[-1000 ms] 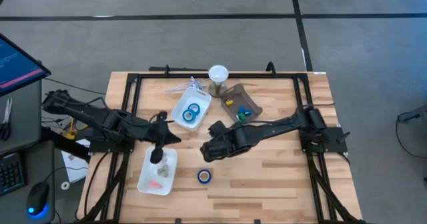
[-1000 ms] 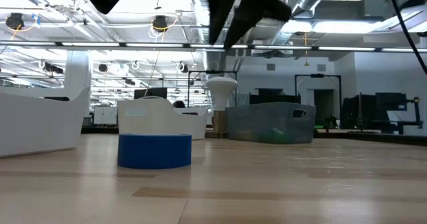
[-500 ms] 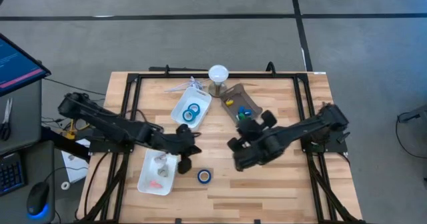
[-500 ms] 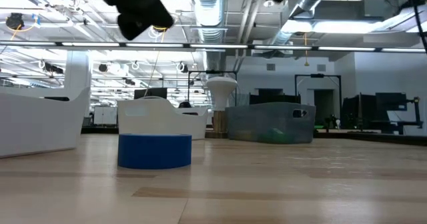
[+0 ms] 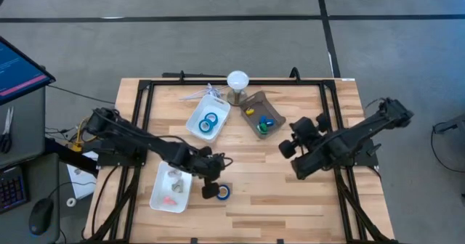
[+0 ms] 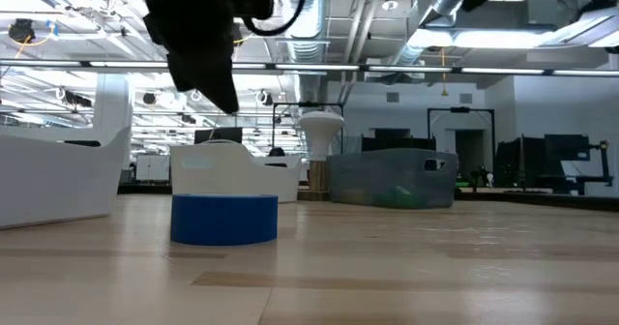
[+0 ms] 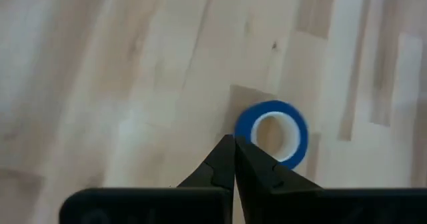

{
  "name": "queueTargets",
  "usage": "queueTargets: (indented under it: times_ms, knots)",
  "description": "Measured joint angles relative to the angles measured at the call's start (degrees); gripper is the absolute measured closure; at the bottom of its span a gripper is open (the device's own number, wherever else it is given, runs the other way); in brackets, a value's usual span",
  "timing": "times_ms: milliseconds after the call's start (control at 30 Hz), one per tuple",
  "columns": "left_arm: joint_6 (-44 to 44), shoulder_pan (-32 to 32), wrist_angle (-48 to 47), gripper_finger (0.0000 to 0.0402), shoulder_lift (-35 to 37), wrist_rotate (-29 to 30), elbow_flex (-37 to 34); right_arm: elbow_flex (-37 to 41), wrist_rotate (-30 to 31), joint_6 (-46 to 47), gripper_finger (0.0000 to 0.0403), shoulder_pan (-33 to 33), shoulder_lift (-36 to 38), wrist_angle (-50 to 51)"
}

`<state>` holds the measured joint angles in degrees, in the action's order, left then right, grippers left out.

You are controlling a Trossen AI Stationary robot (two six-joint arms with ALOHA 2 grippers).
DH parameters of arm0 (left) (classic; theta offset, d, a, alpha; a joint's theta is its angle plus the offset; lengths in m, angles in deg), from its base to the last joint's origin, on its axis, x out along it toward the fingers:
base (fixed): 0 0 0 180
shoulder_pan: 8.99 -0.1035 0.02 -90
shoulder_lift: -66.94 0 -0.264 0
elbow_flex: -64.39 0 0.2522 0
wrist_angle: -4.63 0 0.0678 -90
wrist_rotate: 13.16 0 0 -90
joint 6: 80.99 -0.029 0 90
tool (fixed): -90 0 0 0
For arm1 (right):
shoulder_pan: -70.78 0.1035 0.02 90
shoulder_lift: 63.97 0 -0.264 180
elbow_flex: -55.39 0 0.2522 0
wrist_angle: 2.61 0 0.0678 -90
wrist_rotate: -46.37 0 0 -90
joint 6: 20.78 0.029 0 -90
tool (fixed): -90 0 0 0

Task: Pick and place Stapler, Stapler remover, tape
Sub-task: Put the dark blue tape into the top white bin

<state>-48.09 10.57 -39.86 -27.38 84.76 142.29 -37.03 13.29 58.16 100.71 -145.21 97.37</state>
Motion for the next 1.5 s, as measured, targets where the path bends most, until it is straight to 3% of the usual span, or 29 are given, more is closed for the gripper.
queueTargets:
  times_ms: [167,600,900,1133,1400,1500]
  knots:
    - [2.6,0.0,4.8,0.0386,-3.6,-2.2,0.0,4.3,0.2,0.0,0.0403,0.0,4.4,0.2]
    - [5.1,0.3,6.8,0.0271,-9.4,-5.8,0.0,11.7,0.9,0.1,0.0403,-0.1,14.1,1.0]
    - [5.1,0.3,7.8,0.0250,-13.0,-7.6,-0.2,13.5,2.1,-0.2,0.0403,-0.3,17.5,0.9]
    - [5.1,0.3,9.0,0.0263,-15.2,-8.2,0.1,13.5,2.7,-1.1,0.0403,-1.9,17.6,0.8]
    - [4.4,0.2,9.6,0.0370,-14.1,-5.3,-0.2,13.5,3.2,-2.4,0.0403,-2.3,17.7,1.1]
    - [4.8,0.1,9.8,0.0386,-13.7,-4.8,-0.3,13.5,3.3,-2.4,0.0403,-2.3,17.8,1.6]
